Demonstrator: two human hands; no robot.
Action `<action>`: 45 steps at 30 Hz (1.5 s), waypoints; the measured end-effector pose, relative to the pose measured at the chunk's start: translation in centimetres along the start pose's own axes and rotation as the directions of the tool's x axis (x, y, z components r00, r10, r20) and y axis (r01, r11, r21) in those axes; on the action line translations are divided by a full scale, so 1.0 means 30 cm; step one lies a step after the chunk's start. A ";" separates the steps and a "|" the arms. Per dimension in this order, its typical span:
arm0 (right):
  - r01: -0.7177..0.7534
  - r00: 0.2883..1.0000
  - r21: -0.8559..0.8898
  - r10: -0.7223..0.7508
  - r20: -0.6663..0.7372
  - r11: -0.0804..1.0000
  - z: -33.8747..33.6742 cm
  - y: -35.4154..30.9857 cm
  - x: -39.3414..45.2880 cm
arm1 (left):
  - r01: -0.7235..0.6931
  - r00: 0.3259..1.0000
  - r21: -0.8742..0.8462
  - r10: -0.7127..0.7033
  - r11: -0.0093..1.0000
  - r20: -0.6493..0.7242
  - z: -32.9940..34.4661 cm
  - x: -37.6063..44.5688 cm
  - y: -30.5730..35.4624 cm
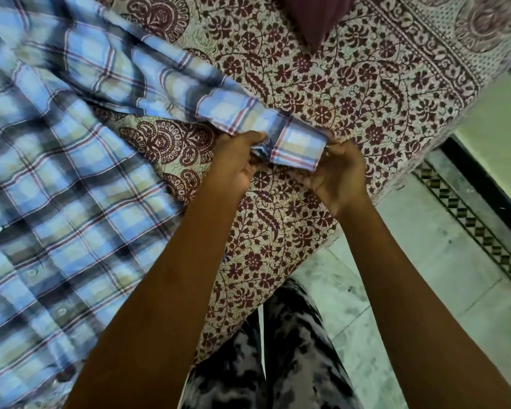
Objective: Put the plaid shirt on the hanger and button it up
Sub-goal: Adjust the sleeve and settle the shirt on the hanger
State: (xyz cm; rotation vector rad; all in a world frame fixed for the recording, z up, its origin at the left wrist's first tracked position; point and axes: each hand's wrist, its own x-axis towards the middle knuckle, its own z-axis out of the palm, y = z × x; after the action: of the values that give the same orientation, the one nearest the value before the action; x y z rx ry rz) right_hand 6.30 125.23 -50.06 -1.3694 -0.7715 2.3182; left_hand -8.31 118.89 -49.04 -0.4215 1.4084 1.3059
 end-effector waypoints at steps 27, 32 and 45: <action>0.141 0.877 -0.861 -0.465 -0.120 0.489 -0.066 0.062 -0.135 | -0.269 0.857 0.665 0.489 0.697 -0.165 -0.121 -0.104 -0.154; 0.212 0.883 -0.883 -0.469 -0.010 0.418 0.031 0.057 -0.392 | -0.393 0.793 0.781 0.609 0.485 0.020 -0.161 -0.389 -0.142; 0.514 0.758 -0.857 -0.489 0.431 0.042 0.406 0.255 -0.830 | -0.375 0.565 0.914 0.820 0.155 0.093 -0.621 -0.943 -0.148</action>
State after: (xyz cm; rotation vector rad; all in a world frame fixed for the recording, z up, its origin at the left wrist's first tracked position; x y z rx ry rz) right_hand 7.39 102.33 -32.70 -1.0151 -2.5016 1.0909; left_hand -4.18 90.17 -31.01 0.7901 2.6303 0.8401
